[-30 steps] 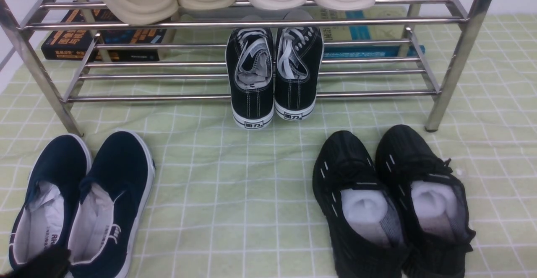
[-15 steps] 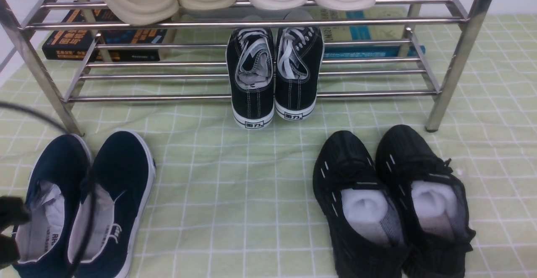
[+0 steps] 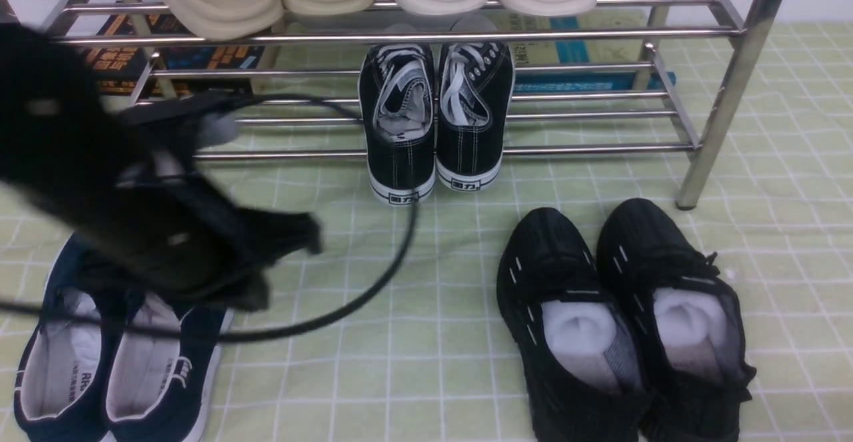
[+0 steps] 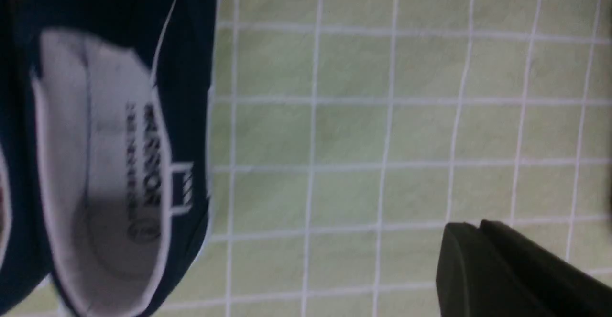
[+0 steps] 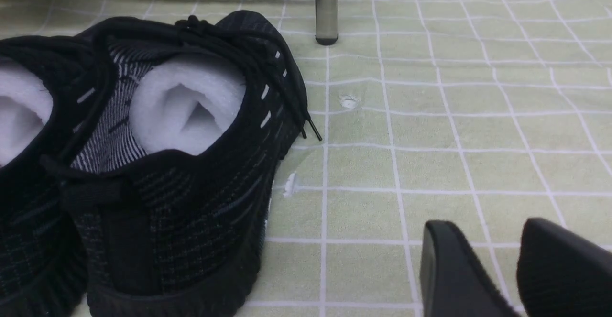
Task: Take the shoes off the shelf with your hand from the green coffee tablecloth.
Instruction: 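Grasp the leftmost shoe on the bottom shelf of the shoe rack with the left gripper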
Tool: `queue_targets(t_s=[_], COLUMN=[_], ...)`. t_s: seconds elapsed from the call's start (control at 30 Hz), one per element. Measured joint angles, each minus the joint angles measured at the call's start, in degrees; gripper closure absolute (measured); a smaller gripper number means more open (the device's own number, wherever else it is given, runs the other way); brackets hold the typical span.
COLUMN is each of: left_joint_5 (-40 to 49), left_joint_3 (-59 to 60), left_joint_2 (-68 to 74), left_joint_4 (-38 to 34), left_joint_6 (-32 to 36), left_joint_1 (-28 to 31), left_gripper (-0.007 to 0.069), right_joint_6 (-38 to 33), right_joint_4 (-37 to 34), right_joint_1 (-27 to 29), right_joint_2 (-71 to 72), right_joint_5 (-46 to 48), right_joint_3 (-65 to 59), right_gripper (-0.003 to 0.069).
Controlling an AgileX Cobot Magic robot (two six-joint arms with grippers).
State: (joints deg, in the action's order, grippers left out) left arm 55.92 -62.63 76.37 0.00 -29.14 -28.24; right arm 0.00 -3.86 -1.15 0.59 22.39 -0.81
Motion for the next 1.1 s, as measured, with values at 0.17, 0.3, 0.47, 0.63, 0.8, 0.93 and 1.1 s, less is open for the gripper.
queue_targets(t_s=[0.17,0.3,0.47,0.63,0.8,0.93,1.1], left_joint_5=[-2.85,-3.24,-5.65,-12.44,-14.92,-14.81,-14.96], left_joint_3=[-11.77,-20.54,-28.41,-30.54,-30.54,-30.54,-30.54], left_joint_2=[11.23,18.36,24.57,28.42,30.73,31.93,33.47], left_joint_4=[10.58,12.74,13.12,15.31,21.44,28.74,33.24], left_joint_6=[-9.92,-12.81,-13.4,-15.4,-17.92,-22.78,-27.5], left_joint_1=[-4.89,-4.94,-4.94,-4.94,-4.94,-4.94,-4.94], left_gripper=[0.0457,0.034,0.0235,0.0214,0.0214,0.0214,0.0214], right_joint_6=[0.0,0.0,0.0,0.0,0.0,0.0,0.0], right_joint_4=[0.0,0.0,0.0,0.0,0.0,0.0,0.0], right_joint_1=[0.0,0.0,0.0,0.0,0.0,0.0,0.0], right_joint_2=[0.0,0.0,0.0,0.0,0.0,0.0,0.0], right_joint_5=[0.0,0.0,0.0,0.0,0.0,0.0,0.0], right_joint_3=[0.0,0.0,0.0,0.0,0.0,0.0,0.0], right_gripper=[0.0422,0.0422,0.0422,0.0422,0.0422,0.0422,0.0422])
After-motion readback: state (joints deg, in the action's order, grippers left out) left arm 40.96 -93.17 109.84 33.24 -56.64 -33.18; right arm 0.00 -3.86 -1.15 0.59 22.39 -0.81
